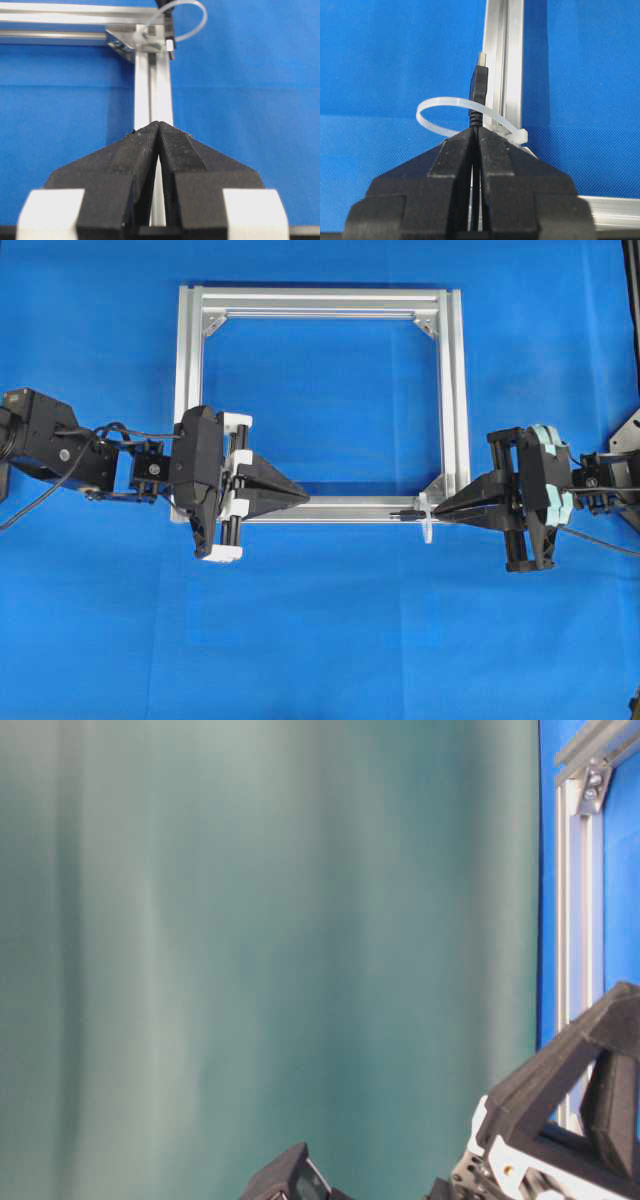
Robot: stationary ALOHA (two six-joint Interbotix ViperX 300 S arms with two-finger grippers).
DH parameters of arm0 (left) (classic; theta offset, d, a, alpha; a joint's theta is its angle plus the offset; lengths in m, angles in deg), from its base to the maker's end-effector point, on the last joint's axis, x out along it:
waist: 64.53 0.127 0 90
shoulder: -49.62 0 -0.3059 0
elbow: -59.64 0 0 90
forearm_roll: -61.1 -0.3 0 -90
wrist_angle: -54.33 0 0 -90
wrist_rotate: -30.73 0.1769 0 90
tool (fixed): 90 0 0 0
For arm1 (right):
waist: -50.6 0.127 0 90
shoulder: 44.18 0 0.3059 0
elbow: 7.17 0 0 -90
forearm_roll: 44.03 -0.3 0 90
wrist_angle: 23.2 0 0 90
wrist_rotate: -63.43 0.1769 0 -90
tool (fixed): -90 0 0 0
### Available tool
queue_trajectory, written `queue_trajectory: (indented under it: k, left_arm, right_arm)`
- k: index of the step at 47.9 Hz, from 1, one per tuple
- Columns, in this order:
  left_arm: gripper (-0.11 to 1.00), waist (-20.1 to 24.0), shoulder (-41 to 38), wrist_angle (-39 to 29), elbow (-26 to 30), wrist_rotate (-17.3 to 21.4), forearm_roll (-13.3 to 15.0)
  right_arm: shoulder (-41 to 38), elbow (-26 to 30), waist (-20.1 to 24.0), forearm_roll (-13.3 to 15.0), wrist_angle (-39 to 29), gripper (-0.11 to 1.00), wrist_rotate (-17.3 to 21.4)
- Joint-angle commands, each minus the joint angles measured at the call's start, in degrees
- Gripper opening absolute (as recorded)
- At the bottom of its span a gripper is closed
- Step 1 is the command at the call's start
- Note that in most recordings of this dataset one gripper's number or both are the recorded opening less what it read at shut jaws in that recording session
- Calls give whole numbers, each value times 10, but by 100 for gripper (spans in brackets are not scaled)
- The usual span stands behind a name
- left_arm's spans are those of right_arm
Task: Insert the wire through the string loop located on the right side.
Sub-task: 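Move the left gripper right toward the plug emerging from the loop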
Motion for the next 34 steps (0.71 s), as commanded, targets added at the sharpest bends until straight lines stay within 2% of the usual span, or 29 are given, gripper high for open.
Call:
queue_trajectory:
  k: [1, 12, 34]
  left_arm:
    - [0, -3, 15, 0, 7, 0, -2]
    - [0, -3, 7, -27, 31, 0, -2]
    - [0, -3, -60, -129, 200, 1, -2]
  right_arm:
    - [3, 10, -2, -1, 3, -4, 1]
    - [3, 10, -2, -1, 3, -4, 1]
    - [4, 10, -2, -1, 3, -4, 1]
